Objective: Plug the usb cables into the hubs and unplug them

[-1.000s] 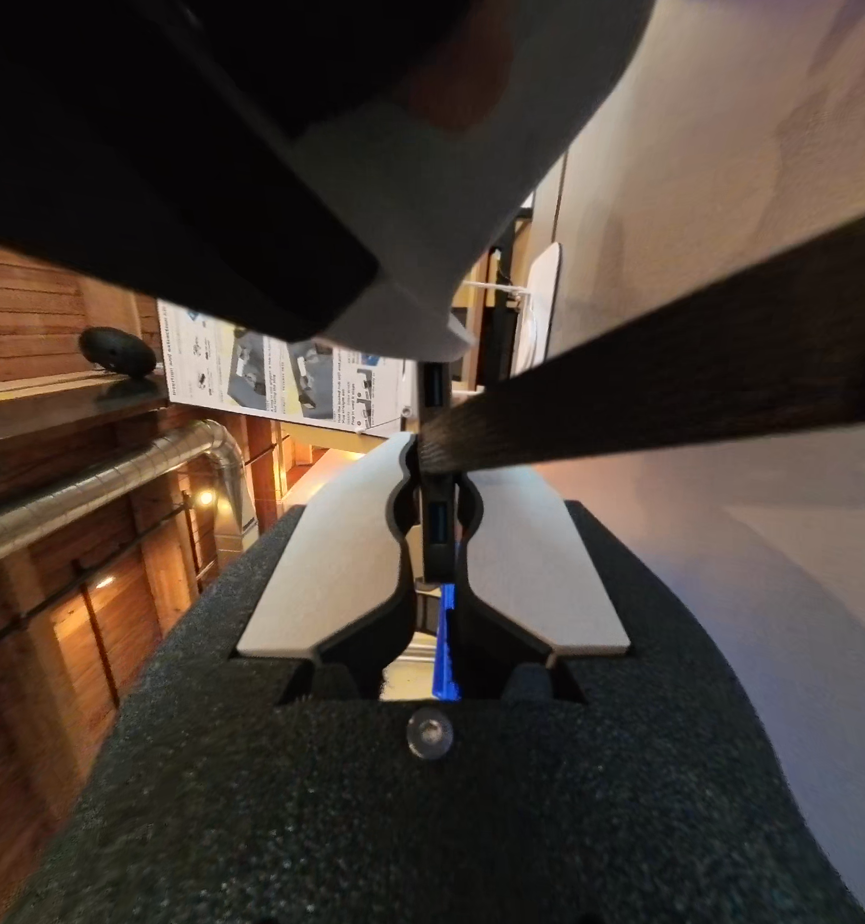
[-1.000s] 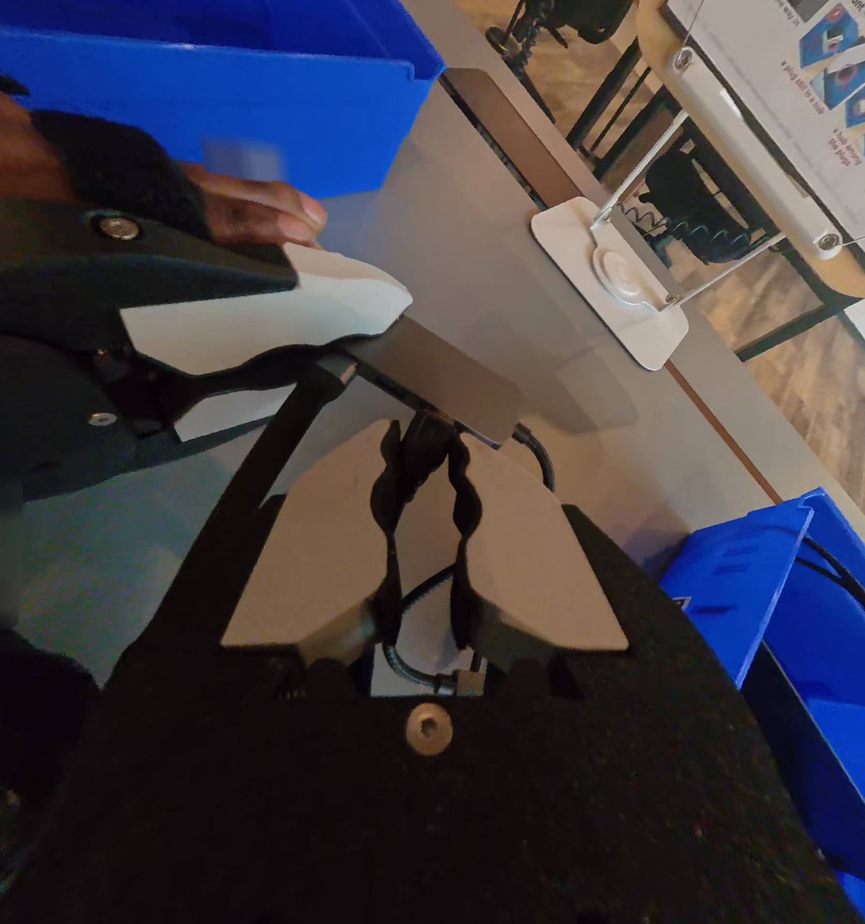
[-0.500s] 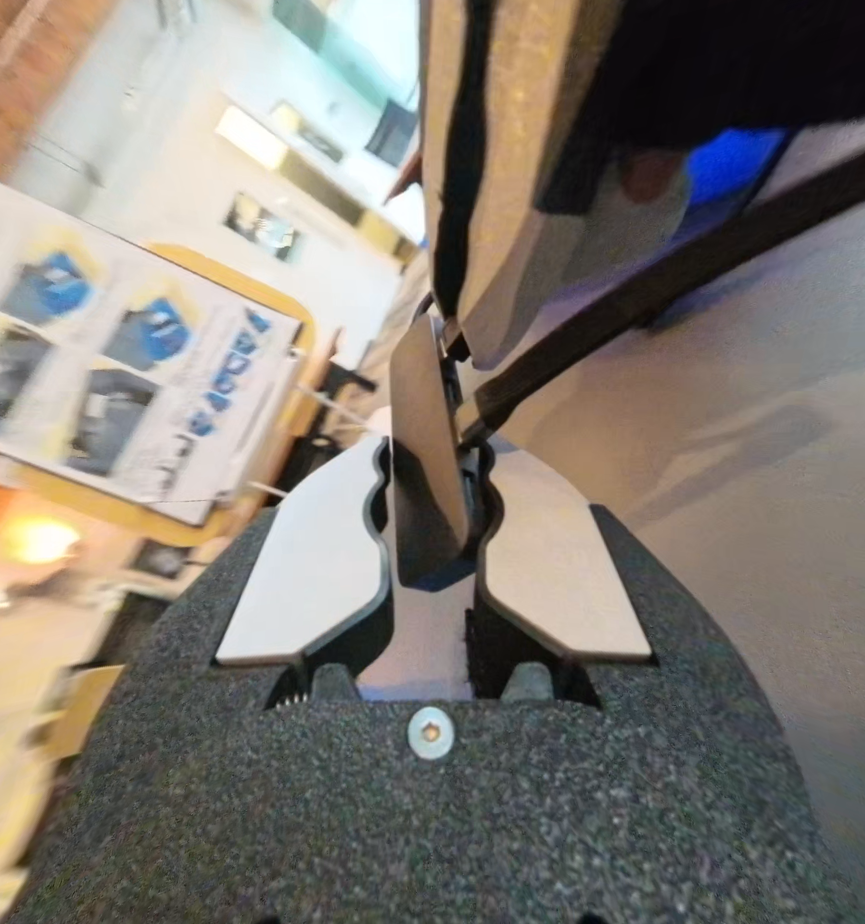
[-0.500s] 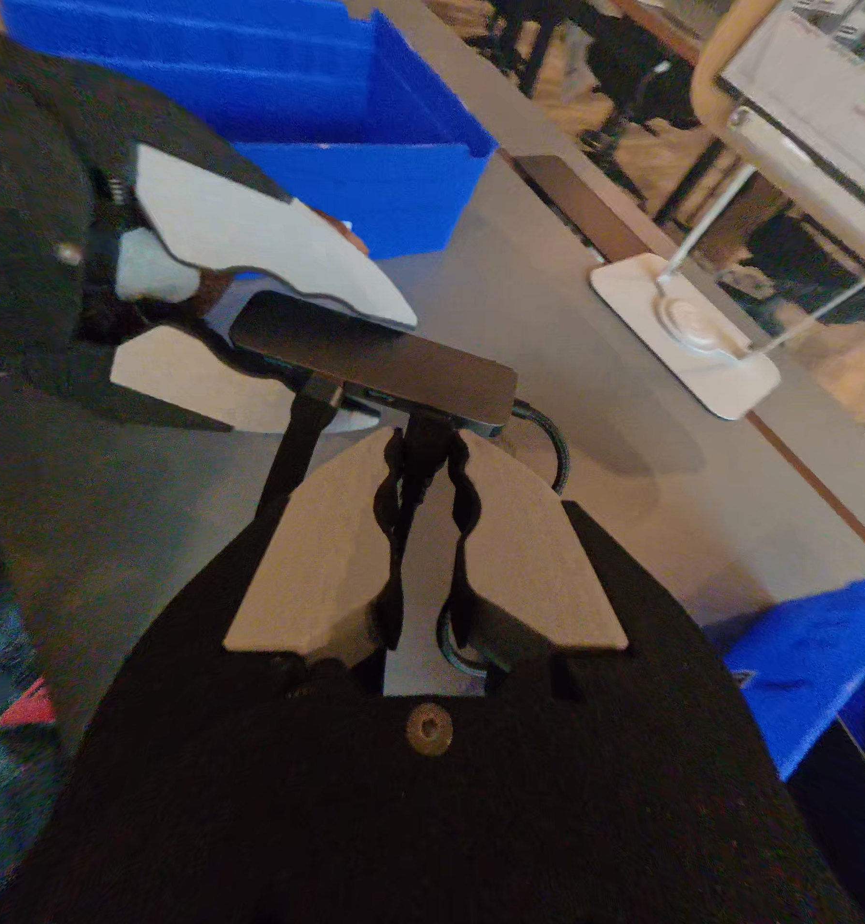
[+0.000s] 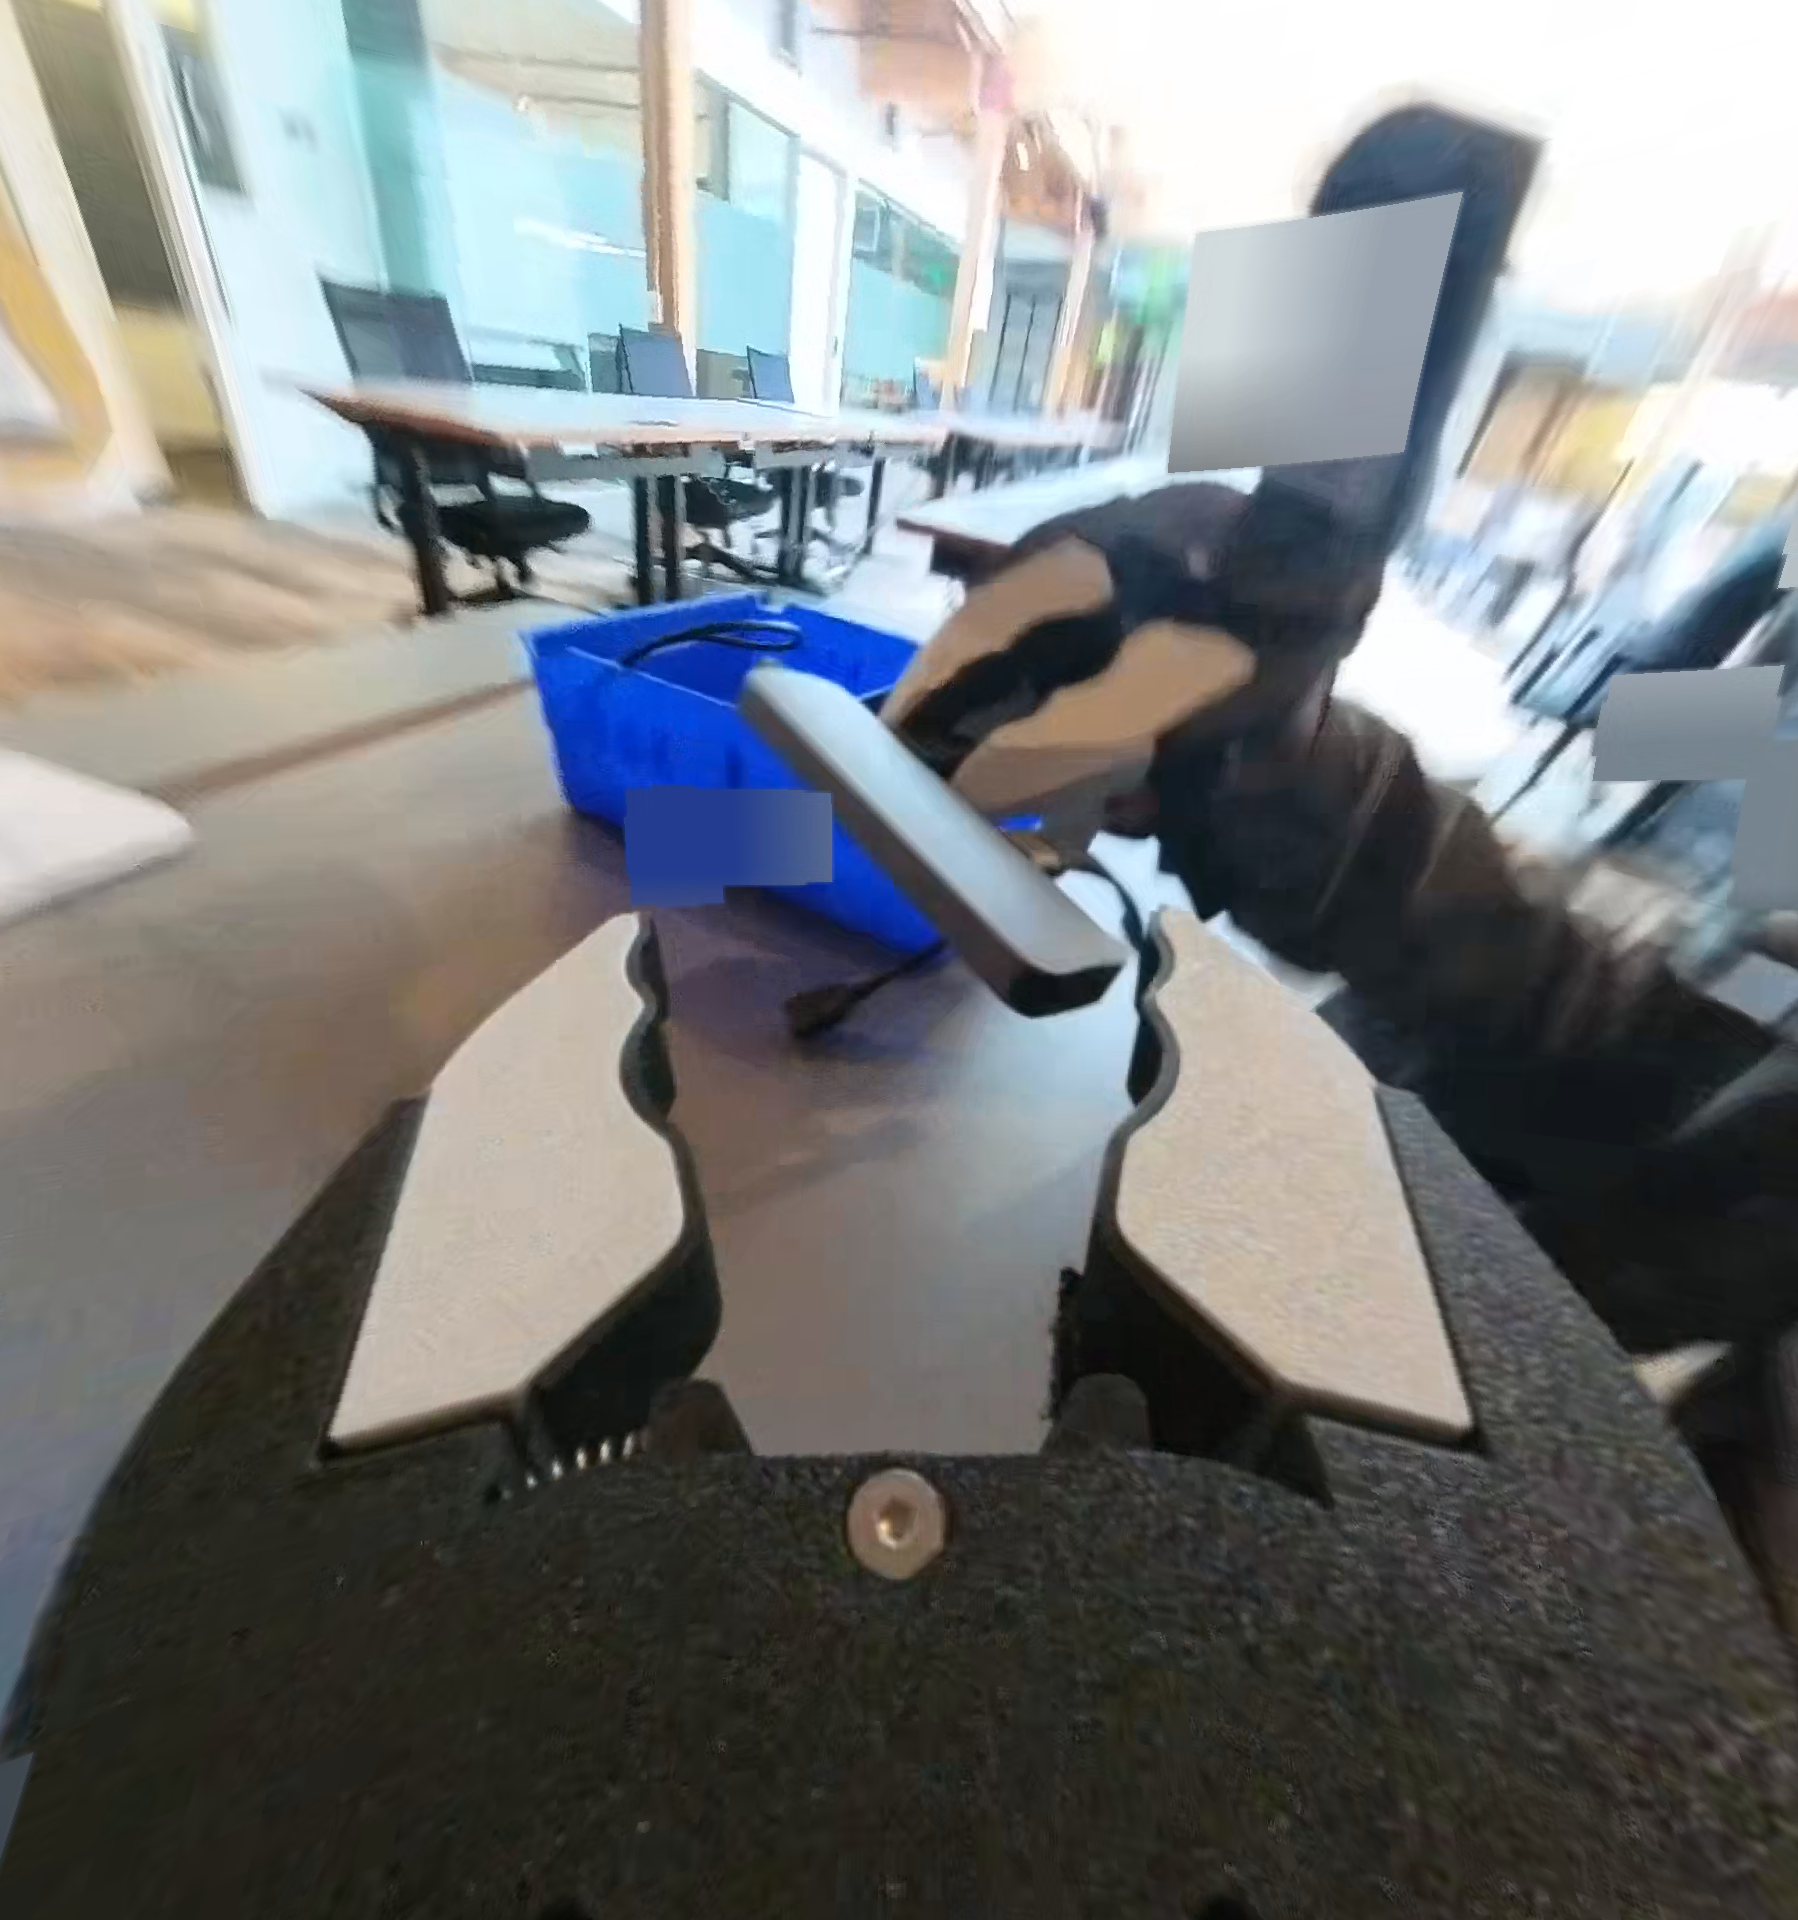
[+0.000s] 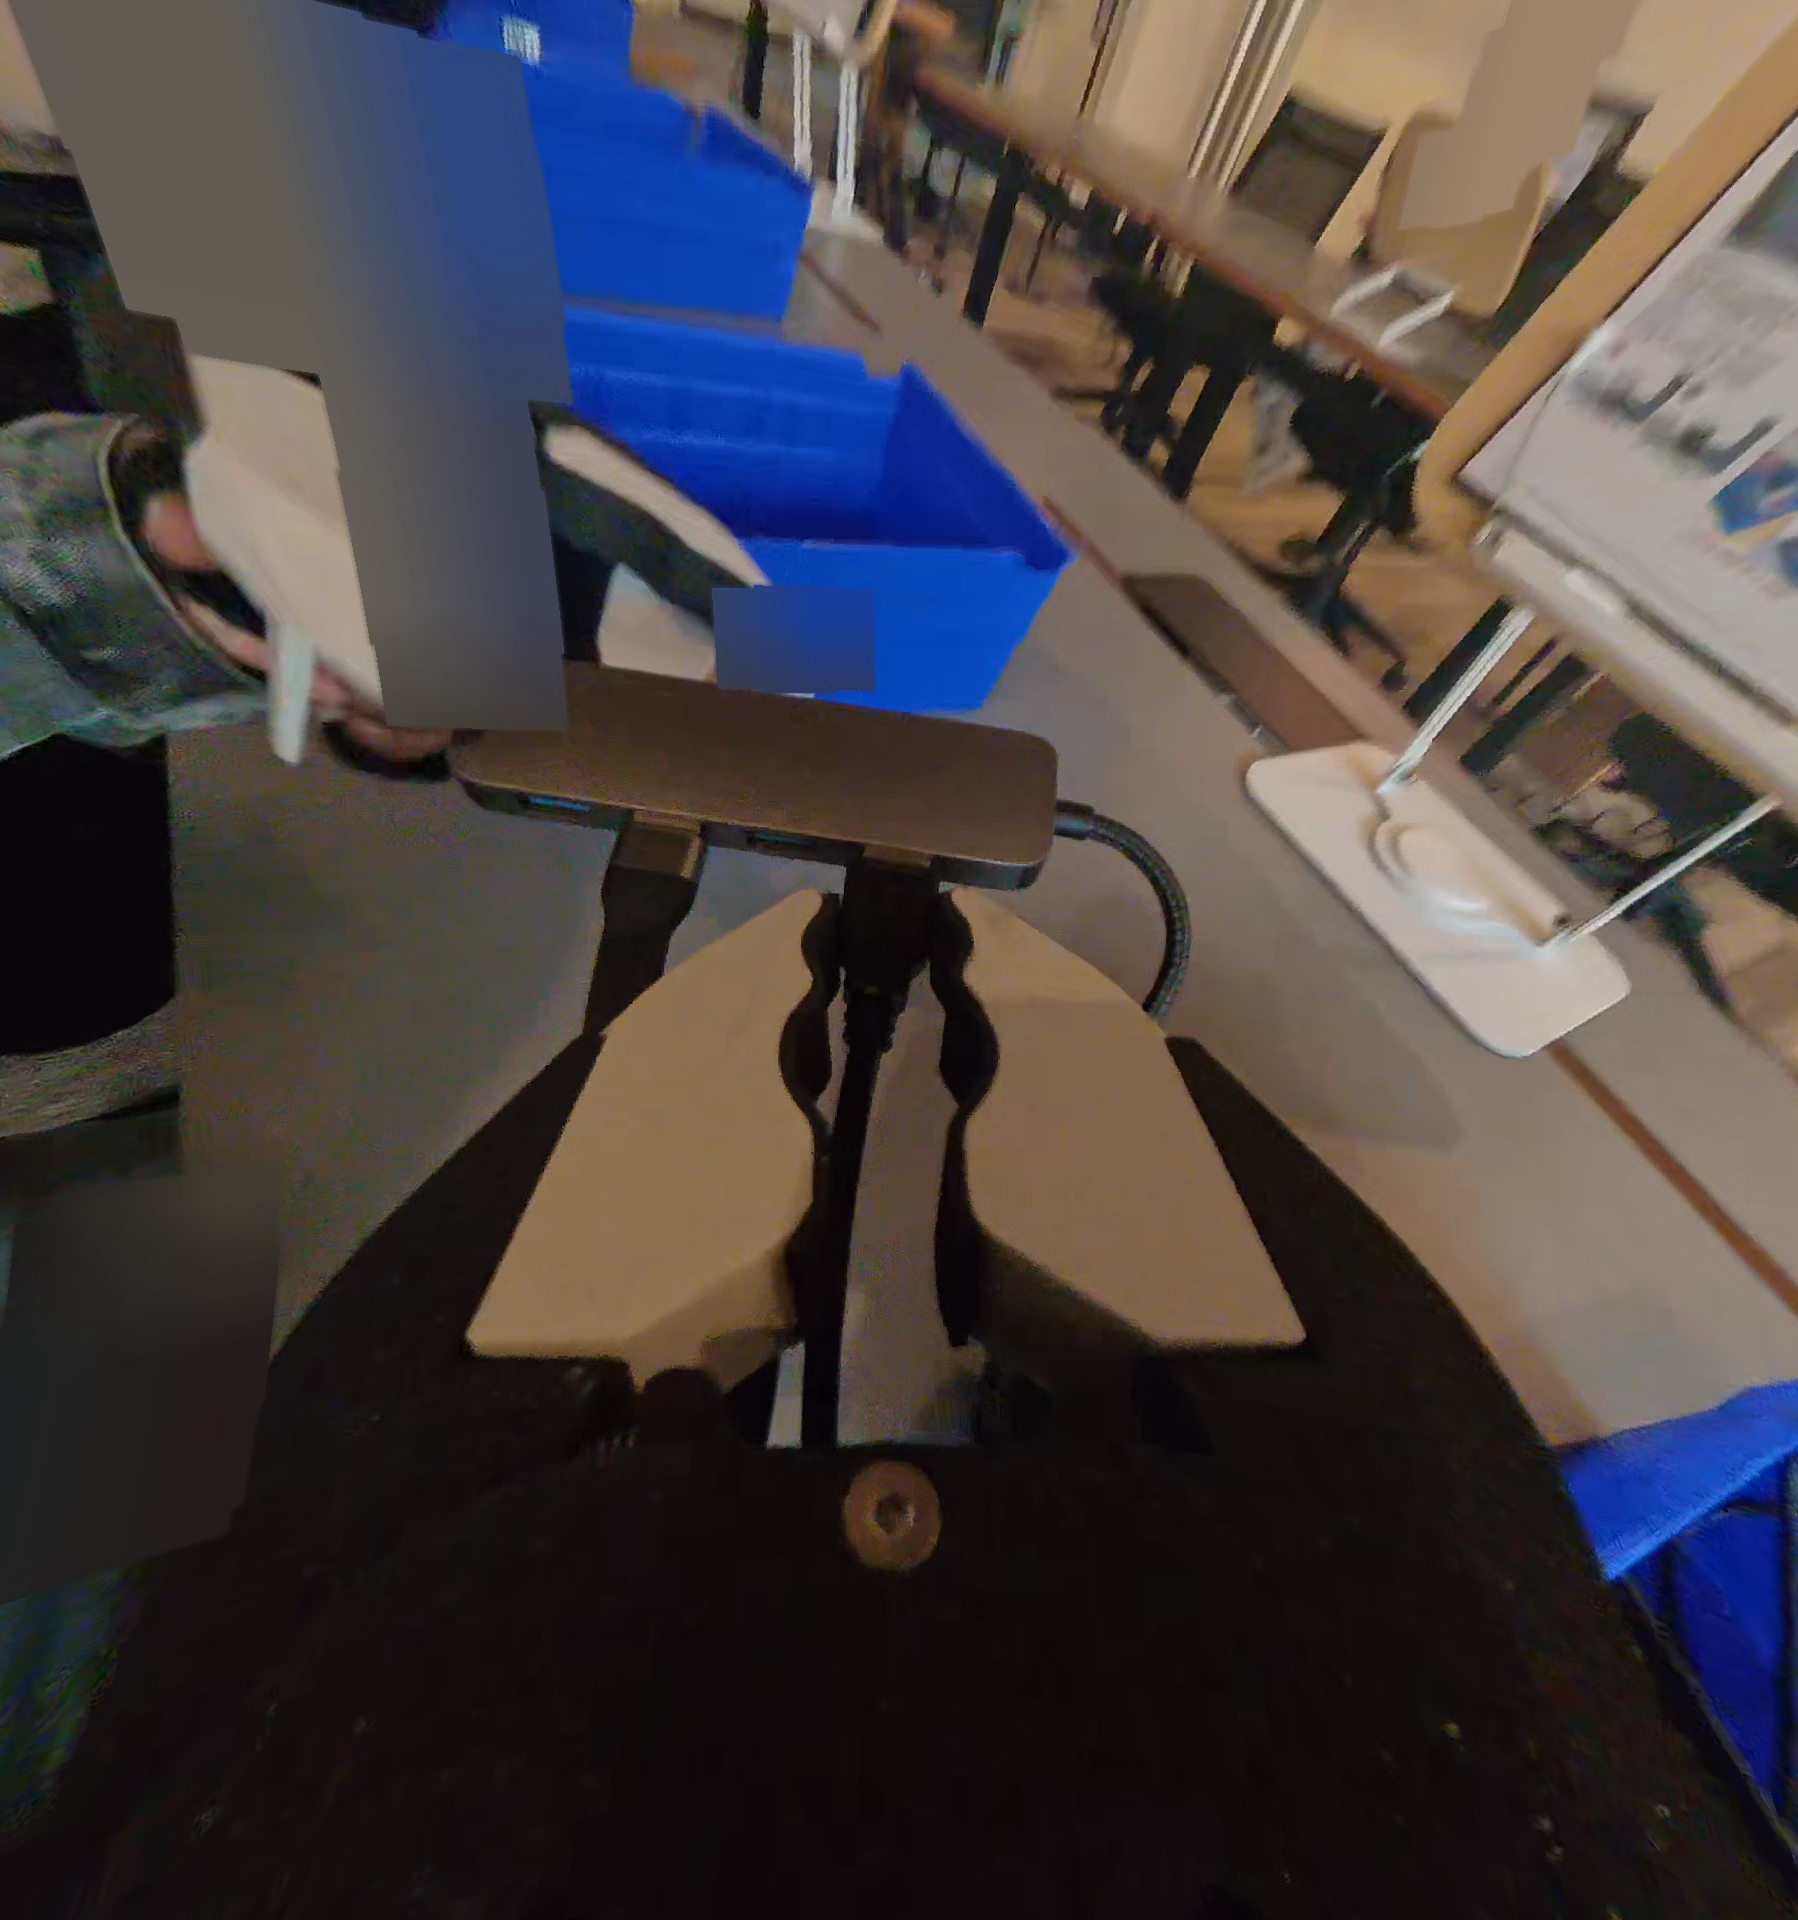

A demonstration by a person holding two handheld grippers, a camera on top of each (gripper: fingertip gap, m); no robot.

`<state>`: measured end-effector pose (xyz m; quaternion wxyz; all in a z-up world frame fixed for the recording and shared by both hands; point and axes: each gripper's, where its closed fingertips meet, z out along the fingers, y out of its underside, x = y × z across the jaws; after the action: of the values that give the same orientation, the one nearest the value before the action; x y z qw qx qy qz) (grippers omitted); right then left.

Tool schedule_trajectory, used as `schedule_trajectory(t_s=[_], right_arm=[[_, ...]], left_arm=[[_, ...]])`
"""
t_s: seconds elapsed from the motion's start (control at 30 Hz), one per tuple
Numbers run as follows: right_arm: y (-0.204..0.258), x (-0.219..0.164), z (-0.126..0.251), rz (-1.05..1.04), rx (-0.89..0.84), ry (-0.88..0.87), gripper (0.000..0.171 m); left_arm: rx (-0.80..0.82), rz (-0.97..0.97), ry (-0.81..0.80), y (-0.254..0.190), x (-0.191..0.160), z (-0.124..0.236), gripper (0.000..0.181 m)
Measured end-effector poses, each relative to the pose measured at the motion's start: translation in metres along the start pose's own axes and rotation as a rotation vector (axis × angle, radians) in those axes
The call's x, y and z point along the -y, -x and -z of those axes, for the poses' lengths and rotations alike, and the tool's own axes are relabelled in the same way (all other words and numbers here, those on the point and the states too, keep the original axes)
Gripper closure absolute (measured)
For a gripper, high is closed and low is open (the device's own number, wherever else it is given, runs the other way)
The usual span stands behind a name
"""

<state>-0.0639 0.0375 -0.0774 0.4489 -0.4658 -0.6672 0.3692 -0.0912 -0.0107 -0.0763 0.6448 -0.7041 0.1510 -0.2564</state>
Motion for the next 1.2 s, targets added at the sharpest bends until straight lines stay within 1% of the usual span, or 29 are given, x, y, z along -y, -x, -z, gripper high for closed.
schedule_trajectory(t_s=[0.03,0.07,0.1,0.13,0.23,0.3,0.4,0.43,0.5,0.57,0.63,0.77,0.97,1.07,1.13,1.2], right_arm=[[0.000,0.004,0.001,0.035,-0.026,-0.025,0.155],[0.000,0.006,0.001,0.085,-0.057,-0.033,0.155],[0.000,0.007,0.001,0.129,-0.087,-0.033,0.155],[0.001,0.008,0.000,0.168,-0.114,-0.029,0.155],[-0.003,0.012,-0.002,0.254,-0.207,-0.015,0.155],[-0.004,0.017,-0.004,0.297,-0.236,-0.033,0.155],[-0.002,0.023,-0.007,0.322,-0.242,-0.063,0.155],[-0.003,0.023,-0.008,0.329,-0.246,-0.059,0.155],[-0.005,0.022,-0.009,0.357,-0.264,-0.052,0.155],[-0.009,0.020,-0.011,0.388,-0.298,-0.042,0.155],[-0.011,0.023,-0.015,0.407,-0.317,-0.071,0.155],[-0.013,0.030,-0.018,0.412,-0.342,-0.130,0.155],[-0.007,0.036,-0.017,0.428,-0.377,-0.177,0.155],[-0.005,0.040,-0.021,0.355,-0.413,-0.202,0.155],[-0.008,0.044,-0.025,0.298,-0.482,-0.216,0.156],[-0.010,0.047,-0.030,0.231,-0.536,-0.237,0.155]], left_arm=[[-0.043,0.175,-0.050,-0.001,0.006,0.001,0.094],[-0.108,0.329,-0.100,-0.004,0.013,0.001,0.098],[-0.160,0.444,-0.136,-0.006,0.017,0.000,0.102],[-0.168,0.516,-0.154,-0.003,0.018,-0.002,0.109],[-0.156,0.515,-0.121,-0.006,0.011,-0.011,0.113],[-0.163,0.523,-0.147,-0.008,0.016,-0.014,0.128],[-0.116,0.537,-0.190,0.002,0.023,-0.017,0.163],[-0.107,0.531,-0.192,0.005,0.022,-0.018,0.167],[-0.110,0.538,-0.191,0.007,0.021,-0.019,0.169],[-0.079,0.536,-0.208,0.011,0.021,-0.020,0.170],[-0.046,0.548,-0.268,0.017,0.026,-0.019,0.170],[-0.043,0.645,-0.421,0.028,0.037,-0.014,0.171],[-0.019,0.610,-0.507,0.030,0.046,-0.007,0.171],[0.041,0.573,-0.577,0.032,0.052,0.000,0.171],[0.144,0.466,-0.625,0.031,0.055,0.005,0.170],[0.236,0.427,-0.684,0.030,0.056,0.010,0.170]])
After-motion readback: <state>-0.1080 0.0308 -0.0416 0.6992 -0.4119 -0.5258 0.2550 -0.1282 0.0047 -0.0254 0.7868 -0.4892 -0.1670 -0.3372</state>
